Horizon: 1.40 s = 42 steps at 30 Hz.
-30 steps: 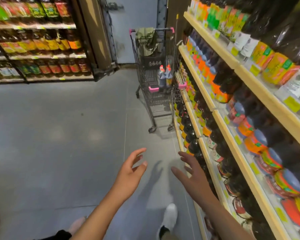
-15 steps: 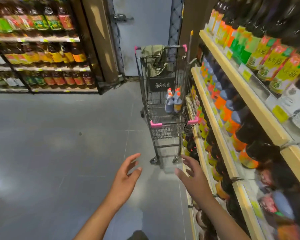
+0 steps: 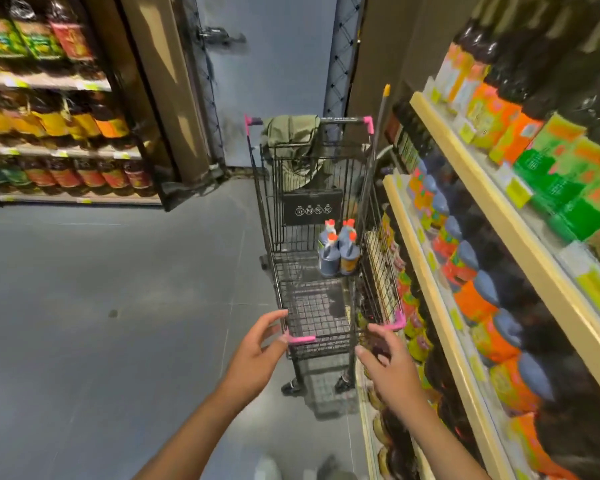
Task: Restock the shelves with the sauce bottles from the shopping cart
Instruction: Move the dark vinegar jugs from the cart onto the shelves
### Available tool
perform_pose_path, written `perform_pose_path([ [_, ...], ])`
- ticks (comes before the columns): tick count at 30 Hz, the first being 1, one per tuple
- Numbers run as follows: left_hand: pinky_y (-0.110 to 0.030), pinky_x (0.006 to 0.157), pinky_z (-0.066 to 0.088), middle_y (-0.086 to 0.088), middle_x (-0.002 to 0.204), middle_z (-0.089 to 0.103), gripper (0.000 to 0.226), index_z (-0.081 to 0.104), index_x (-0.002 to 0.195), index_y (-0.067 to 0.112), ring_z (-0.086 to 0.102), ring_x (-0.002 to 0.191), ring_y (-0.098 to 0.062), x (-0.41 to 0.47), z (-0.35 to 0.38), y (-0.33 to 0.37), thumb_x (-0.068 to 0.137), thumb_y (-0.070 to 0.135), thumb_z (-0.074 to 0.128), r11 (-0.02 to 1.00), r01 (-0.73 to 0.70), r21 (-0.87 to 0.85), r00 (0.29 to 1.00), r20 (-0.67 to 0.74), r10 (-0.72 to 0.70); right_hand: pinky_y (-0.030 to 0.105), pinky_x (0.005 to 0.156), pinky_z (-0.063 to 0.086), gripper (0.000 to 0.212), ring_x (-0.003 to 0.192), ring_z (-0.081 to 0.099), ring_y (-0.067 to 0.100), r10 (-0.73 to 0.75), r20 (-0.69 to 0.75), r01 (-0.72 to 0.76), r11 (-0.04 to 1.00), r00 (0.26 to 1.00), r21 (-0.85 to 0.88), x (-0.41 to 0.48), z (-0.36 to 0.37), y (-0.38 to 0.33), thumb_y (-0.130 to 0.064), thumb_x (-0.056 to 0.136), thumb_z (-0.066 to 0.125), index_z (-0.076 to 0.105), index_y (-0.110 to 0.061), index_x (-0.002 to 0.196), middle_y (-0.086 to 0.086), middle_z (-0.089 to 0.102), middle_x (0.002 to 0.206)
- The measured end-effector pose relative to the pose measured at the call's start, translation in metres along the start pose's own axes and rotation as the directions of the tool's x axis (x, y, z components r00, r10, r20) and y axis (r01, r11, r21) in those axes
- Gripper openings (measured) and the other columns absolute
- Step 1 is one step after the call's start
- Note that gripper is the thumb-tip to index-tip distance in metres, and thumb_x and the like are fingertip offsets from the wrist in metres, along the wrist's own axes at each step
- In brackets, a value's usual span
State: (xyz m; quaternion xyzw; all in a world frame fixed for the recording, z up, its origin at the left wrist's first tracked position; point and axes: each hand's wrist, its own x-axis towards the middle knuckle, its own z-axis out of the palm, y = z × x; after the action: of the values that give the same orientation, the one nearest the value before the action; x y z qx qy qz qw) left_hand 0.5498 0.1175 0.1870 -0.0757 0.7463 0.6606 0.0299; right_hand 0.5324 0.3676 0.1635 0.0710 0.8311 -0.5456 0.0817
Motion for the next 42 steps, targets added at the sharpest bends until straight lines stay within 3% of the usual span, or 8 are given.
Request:
perform_pose_path([
  [8, -0.023, 0.103, 0.045, 0.013, 0.135, 0.061, 0.039, 0.061, 0.125, 0.038, 0.055, 0.128, -0.005, 0.155, 0.015, 0.007, 0.1, 0.008, 0.058, 0.998, 0.018, 0.055, 0.995, 0.095, -0.023, 0.034, 0.108, 0.045, 0.04, 0.123, 0.051, 0.005, 0.089, -0.003, -0.089, 0.996, 0.996, -0.009, 0.137, 0.002, -0.022, -0.031, 0.093, 0.068, 0.053, -0.038, 0.13, -0.015, 0.051, 0.131],
  [17, -0.013, 0.096, 0.045, 0.013, 0.136, 0.059, 0.036, 0.059, 0.127, 0.036, 0.057, 0.119, 0.002, 0.282, 0.033, -0.014, 0.1, 0.013, 0.058, 0.984, 0.103, 0.148, 0.993, 0.045, -0.111, 0.024, 0.081, 0.046, 0.038, 0.115, 0.057, 0.013, 0.266, 0.118, -0.254, 0.962, 0.957, -0.102, 0.32, 0.021, -0.002, -0.028, 0.096, 0.064, 0.053, -0.024, 0.132, -0.002, 0.06, 0.125],
  [26, -0.032, 0.11, 0.044, 0.018, 0.135, 0.059, 0.034, 0.059, 0.128, 0.04, 0.054, 0.125, 0.0, 0.365, 0.026, -0.087, 0.1, 0.02, 0.055, 0.941, 0.169, 0.293, 0.983, 0.021, -0.183, 0.035, 0.094, 0.046, 0.041, 0.108, 0.056, 0.021, 0.49, 0.171, -0.477, 0.872, 0.855, -0.112, 0.441, 0.072, 0.048, -0.02, 0.096, 0.065, 0.054, -0.011, 0.134, 0.005, 0.058, 0.124],
  [30, -0.021, 0.113, 0.032, 0.014, 0.144, 0.05, 0.054, 0.054, 0.136, 0.034, 0.045, 0.133, -0.001, 0.398, 0.009, -0.115, 0.088, 0.01, 0.051, 0.792, -0.032, 0.609, 0.986, 0.147, -0.073, 0.026, 0.058, 0.036, 0.039, 0.055, 0.055, 0.012, 0.408, 0.236, -0.41, 0.911, 0.882, -0.043, 0.496, 0.097, 0.078, 0.0, 0.073, 0.081, 0.06, -0.025, 0.093, -0.001, 0.056, 0.069],
  [32, -0.02, 0.111, 0.035, 0.012, 0.142, 0.052, 0.054, 0.057, 0.133, 0.03, 0.048, 0.131, -0.003, 0.418, 0.003, -0.123, 0.086, 0.004, 0.051, 0.781, -0.064, 0.622, 0.982, 0.177, -0.061, 0.024, 0.057, 0.019, 0.045, 0.041, 0.05, 0.011, 0.448, 0.167, -0.466, 0.88, 0.878, 0.095, 0.527, 0.113, 0.085, 0.009, 0.089, 0.055, 0.036, -0.029, 0.075, -0.003, 0.05, 0.047],
  [35, -0.022, 0.111, 0.04, 0.014, 0.133, 0.055, 0.048, 0.061, 0.127, 0.025, 0.049, 0.124, 0.006, 0.444, 0.003, -0.132, 0.087, 0.003, 0.048, 0.834, -0.048, 0.55, 0.988, 0.15, -0.042, 0.013, 0.058, 0.043, 0.039, 0.063, 0.051, 0.015, 0.529, 0.18, -0.527, 0.848, 0.829, -0.066, 0.555, 0.14, 0.098, -0.003, 0.103, 0.046, 0.045, -0.019, 0.068, -0.008, 0.056, 0.054],
  [38, -0.021, 0.109, 0.041, 0.012, 0.13, 0.056, 0.045, 0.062, 0.125, 0.023, 0.053, 0.118, 0.002, 0.454, 0.005, -0.137, 0.089, 0.0, 0.05, 0.812, -0.066, 0.58, 0.987, 0.159, -0.034, 0.035, 0.077, 0.057, 0.019, 0.071, 0.059, 0.02, 0.651, 0.079, -0.652, 0.758, 0.755, -0.012, 0.561, 0.152, 0.114, -0.031, 0.093, 0.065, 0.057, -0.022, 0.077, -0.002, 0.061, 0.075],
  [42, -0.028, 0.1, 0.051, 0.009, 0.126, 0.061, 0.038, 0.062, 0.117, 0.025, 0.06, 0.116, -0.01, 0.444, 0.006, -0.153, 0.085, 0.013, 0.047, 0.708, -0.231, 0.667, 0.966, 0.244, 0.085, 0.04, 0.076, 0.058, 0.024, 0.071, 0.062, 0.024, 0.607, 0.034, -0.607, 0.794, 0.794, -0.031, 0.564, 0.164, 0.122, -0.037, 0.092, 0.063, 0.06, -0.017, 0.078, 0.003, 0.064, 0.076],
])
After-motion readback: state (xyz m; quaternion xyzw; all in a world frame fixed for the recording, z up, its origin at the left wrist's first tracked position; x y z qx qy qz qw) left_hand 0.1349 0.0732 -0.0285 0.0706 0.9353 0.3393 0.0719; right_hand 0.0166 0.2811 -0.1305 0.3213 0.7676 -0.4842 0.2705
